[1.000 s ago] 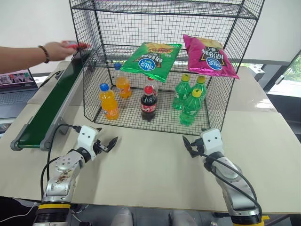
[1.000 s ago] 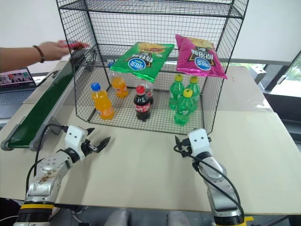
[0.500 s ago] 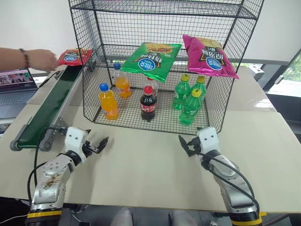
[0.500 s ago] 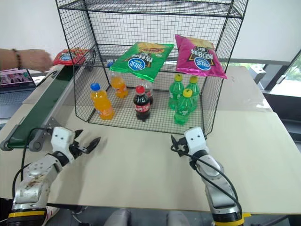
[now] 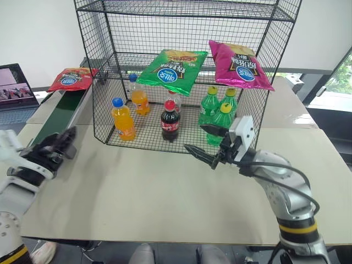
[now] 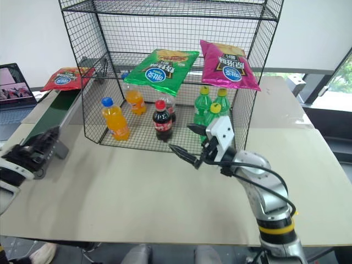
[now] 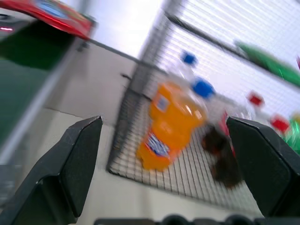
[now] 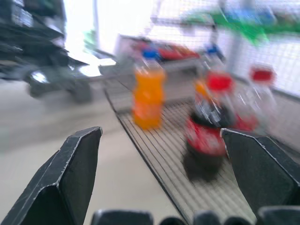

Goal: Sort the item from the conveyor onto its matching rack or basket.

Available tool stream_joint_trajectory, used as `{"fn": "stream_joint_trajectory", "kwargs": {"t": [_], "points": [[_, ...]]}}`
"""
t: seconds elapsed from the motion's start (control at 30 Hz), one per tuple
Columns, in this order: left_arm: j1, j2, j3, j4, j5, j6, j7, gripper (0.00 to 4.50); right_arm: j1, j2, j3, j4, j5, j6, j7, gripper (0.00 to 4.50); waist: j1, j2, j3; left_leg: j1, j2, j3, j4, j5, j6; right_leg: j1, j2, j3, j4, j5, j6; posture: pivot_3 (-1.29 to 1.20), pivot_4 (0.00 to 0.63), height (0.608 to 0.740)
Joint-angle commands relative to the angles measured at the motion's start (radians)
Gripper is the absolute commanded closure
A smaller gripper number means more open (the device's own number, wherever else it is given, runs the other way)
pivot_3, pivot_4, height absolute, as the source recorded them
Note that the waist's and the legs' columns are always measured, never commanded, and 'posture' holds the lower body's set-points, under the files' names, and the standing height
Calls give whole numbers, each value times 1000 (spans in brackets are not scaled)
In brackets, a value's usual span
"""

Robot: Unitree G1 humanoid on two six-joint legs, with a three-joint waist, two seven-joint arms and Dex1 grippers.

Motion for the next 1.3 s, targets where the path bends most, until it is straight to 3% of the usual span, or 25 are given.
{"fn": "stream_joint_trajectory", "kwargs": {"t": [0.03, 0.27, 0.5, 1.3], "points": [[-7, -6, 133, 64, -190, 11, 235, 19, -112, 25, 29, -2, 67, 14, 47, 0, -1, 0, 0, 1, 0, 0, 0, 0, 0, 0, 0, 0, 0, 0, 0, 0, 150, 740], [35, -15, 224, 190, -474, -20, 449, 19, -174, 46, 73, 7, 84, 10, 74, 0, 15, -1, 0, -1, 0, -3, 1, 0, -1, 0, -1, -4, 0, 0, 0, 0, 150, 740], [106, -36, 206, 219, -622, -48, 436, 19, -185, 63, 74, 3, 104, 5, 93, 0, 19, -1, 0, -1, 0, -4, -1, 1, -3, 0, -1, -6, 1, 0, -1, 0, 150, 740], [45, 31, 102, 365, -693, -108, 428, 19, -171, 46, 41, -29, 165, 13, 82, 0, 26, -2, -1, -2, 0, -4, -8, 4, -8, -5, -1, -6, 0, -1, -3, 0, 150, 740]]}}
